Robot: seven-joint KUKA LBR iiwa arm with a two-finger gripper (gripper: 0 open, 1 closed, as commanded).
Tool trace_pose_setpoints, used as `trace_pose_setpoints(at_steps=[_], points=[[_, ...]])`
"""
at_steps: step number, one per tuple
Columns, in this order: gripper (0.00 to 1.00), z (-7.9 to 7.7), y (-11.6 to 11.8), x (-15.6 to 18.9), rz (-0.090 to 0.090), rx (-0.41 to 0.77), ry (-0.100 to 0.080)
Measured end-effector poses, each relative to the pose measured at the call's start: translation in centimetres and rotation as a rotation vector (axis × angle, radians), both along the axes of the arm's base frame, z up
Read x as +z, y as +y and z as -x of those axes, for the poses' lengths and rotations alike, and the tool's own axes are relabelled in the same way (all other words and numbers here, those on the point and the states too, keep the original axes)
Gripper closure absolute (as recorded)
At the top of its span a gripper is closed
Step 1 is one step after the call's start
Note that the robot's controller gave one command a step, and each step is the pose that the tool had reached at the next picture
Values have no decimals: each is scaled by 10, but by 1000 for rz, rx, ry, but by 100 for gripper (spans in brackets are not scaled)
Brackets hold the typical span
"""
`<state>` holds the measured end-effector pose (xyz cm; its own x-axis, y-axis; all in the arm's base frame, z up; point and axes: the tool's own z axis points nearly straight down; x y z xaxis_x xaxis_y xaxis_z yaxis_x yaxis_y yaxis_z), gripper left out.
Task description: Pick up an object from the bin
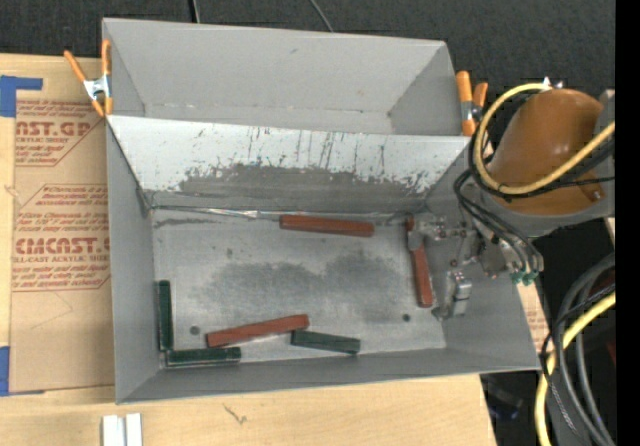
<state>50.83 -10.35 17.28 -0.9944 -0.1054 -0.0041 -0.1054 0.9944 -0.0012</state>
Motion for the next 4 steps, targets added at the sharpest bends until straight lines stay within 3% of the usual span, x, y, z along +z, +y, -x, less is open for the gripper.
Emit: trace_pose_setpoints(at_steps=[1, 2, 3, 4], points=[[0, -5, -8, -40, 0, 318, 2], [0, -22, -18, -37, -2, 385, 6], [0, -20, -33, -64, 3, 708, 0], [100, -29, -39, -81, -1, 976, 2]])
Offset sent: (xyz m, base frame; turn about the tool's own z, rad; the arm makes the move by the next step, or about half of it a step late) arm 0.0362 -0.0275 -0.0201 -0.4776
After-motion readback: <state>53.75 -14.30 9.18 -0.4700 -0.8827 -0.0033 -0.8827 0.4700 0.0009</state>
